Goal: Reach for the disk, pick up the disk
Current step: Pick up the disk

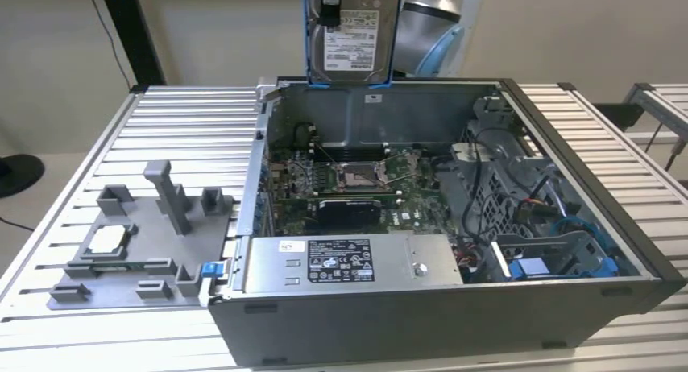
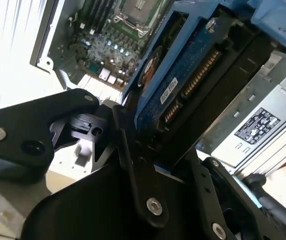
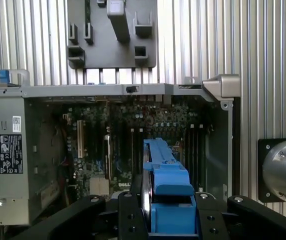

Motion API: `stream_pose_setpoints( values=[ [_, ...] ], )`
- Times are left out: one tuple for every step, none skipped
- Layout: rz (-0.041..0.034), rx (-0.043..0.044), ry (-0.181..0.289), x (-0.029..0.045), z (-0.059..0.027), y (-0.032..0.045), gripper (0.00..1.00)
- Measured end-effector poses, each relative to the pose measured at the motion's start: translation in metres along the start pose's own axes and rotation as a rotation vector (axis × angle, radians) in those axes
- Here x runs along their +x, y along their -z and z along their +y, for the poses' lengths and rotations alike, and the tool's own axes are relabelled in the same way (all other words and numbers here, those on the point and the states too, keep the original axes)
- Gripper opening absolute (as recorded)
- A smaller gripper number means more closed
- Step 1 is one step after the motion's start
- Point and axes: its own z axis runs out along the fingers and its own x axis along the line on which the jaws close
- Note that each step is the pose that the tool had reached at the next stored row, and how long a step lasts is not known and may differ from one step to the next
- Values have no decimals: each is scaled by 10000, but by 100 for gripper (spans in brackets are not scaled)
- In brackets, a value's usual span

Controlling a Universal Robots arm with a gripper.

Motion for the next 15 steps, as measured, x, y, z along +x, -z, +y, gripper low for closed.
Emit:
stream_pose_setpoints(
  values=[
    [0, 0, 1, -1, -23, 1, 0],
    [0, 0, -1, -3, -48, 1, 0],
    [0, 0, -1, -4, -75, 2, 0],
    [1, -1, -1, -5, -98, 3, 0],
    [0, 0, 0, -6, -124, 4, 0],
    [0, 0, 1, -8, -149, 4, 0],
    [0, 0, 0, -9, -174, 4, 0],
    [-1, 0, -1, -10, -200, 5, 0],
    [0, 0, 0, -11, -225, 6, 0],
    [0, 0, 1, -13, -251, 7, 0],
    [0, 0, 1, -14, -274, 8, 0],
    [1, 0, -1, -15, -301, 8, 0],
    [0, 0, -1, -16, -324, 9, 0],
    [0, 0, 0, -18, -351, 9, 0],
    [1, 0, 0, -19, -376, 10, 0]
  ],
)
